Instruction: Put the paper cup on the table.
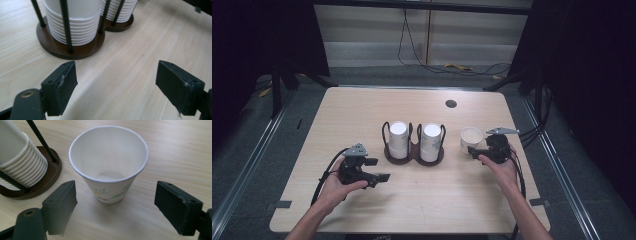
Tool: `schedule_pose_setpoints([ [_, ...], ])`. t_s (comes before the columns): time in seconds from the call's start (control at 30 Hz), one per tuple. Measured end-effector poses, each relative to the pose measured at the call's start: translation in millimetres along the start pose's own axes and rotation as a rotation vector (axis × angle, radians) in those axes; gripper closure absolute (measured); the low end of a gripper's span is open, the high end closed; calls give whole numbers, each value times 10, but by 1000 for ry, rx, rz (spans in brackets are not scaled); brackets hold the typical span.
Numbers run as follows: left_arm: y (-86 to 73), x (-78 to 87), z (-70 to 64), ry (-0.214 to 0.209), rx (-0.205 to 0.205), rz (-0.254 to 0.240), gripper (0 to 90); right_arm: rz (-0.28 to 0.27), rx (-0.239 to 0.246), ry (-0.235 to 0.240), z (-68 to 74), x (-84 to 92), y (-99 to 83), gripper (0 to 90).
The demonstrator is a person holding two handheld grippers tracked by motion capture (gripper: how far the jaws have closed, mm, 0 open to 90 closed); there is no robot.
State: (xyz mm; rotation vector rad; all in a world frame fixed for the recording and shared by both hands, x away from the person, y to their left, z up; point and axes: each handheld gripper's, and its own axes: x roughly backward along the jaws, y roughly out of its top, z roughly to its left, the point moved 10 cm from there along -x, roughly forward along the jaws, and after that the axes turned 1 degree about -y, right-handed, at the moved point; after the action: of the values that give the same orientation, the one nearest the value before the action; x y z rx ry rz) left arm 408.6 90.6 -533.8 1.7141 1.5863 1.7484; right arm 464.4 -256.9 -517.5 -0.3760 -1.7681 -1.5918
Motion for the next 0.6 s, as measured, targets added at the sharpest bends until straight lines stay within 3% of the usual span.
schedule_pose_setpoints([
  [0.23, -7, 23, -2, 10, -3, -1, 172, -60, 1, -6, 17, 223, -4, 195],
  [0.4, -32, 35, 28, 46, 11, -3, 175, -70, 1, 15, 165, 331, -97, 203],
  [0.5, -37, 34, -23, 31, -3, 0, 173, -87, 4, 24, 280, 391, -162, 202],
  [0.6, -49, 51, -70, 33, 4, -1, 173, -97, -5, 65, 412, 441, -237, 199],
])
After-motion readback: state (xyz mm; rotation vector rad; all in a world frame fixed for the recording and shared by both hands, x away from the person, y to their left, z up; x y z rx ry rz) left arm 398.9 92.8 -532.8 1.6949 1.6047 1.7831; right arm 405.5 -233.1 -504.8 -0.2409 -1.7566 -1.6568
